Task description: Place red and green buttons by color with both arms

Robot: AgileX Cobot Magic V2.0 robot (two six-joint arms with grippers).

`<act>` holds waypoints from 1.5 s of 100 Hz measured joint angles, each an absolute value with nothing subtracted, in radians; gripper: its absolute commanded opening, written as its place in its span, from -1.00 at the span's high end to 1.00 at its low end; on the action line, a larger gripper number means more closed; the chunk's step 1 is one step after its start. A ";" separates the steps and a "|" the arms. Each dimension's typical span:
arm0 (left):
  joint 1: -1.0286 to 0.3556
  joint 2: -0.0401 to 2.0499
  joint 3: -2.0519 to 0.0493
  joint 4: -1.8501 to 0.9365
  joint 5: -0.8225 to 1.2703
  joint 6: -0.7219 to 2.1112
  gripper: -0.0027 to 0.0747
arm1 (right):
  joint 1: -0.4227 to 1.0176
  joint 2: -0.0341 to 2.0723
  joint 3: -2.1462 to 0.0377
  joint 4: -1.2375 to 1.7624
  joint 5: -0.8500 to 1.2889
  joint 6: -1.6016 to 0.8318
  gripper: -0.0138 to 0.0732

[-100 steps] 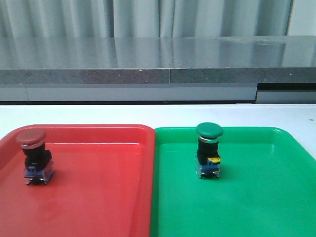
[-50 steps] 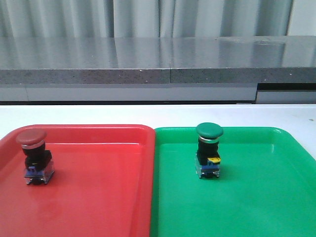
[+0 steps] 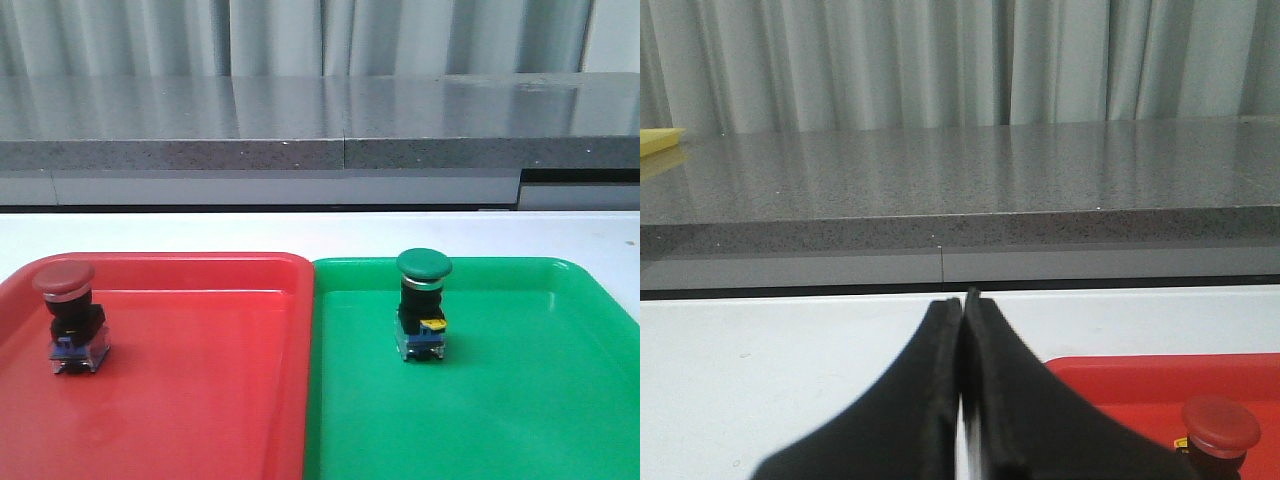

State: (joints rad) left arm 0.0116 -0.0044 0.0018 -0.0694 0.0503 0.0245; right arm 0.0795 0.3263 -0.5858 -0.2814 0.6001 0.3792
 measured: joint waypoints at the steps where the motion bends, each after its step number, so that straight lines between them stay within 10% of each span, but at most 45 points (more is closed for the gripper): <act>1: 0.012 -0.004 0.002 -0.069 0.050 0.025 0.98 | 0.079 0.323 -0.583 -0.281 0.598 0.379 0.83; 150: 0.012 -0.004 0.002 -0.069 0.050 0.025 0.98 | -0.022 -0.009 0.027 0.014 0.047 0.086 0.83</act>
State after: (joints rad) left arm 0.0116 -0.0044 0.0018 -0.0694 0.0503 0.0245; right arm -0.0224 -0.0095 0.0267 0.0135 0.0465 0.0865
